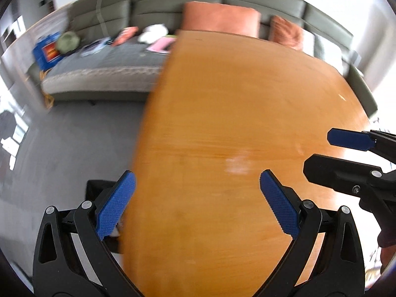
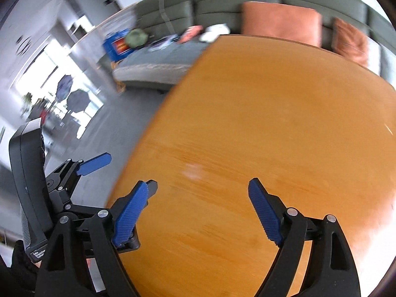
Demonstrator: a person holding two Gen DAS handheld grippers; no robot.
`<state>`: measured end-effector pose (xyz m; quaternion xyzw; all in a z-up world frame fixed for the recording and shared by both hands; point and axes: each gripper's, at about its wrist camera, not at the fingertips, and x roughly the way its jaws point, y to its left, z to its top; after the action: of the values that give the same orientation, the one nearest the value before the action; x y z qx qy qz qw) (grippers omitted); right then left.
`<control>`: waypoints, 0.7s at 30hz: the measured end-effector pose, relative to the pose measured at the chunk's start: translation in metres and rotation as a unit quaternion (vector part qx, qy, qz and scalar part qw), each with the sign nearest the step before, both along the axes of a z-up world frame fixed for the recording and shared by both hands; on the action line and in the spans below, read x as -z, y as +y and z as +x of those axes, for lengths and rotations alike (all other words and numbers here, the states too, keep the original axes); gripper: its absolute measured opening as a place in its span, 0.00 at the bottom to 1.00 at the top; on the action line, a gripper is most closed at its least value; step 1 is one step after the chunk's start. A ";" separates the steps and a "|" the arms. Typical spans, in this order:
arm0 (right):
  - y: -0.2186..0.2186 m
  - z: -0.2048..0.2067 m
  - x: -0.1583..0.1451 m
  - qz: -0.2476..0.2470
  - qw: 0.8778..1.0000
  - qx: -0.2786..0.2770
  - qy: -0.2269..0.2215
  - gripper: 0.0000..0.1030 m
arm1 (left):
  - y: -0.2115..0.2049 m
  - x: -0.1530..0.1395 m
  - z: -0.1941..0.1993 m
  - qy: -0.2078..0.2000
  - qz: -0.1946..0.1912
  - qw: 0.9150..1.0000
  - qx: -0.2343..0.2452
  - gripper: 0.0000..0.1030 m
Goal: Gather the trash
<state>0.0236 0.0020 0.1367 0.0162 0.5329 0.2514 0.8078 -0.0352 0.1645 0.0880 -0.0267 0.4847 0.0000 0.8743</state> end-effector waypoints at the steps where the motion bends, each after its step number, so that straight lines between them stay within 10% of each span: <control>1: -0.013 -0.002 0.004 -0.004 1.000 0.010 0.001 0.81 | -0.011 0.002 0.001 0.001 -0.001 1.000 0.009 0.94; 21: -0.157 -0.027 0.087 -0.057 0.989 0.132 -0.032 0.81 | -0.123 0.063 0.005 0.014 0.019 0.998 0.052 0.94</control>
<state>-0.0036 -0.1545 0.0494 0.0328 0.5132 0.1119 0.8503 -0.0300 0.0418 0.0251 0.0148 0.4980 -0.0361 0.8663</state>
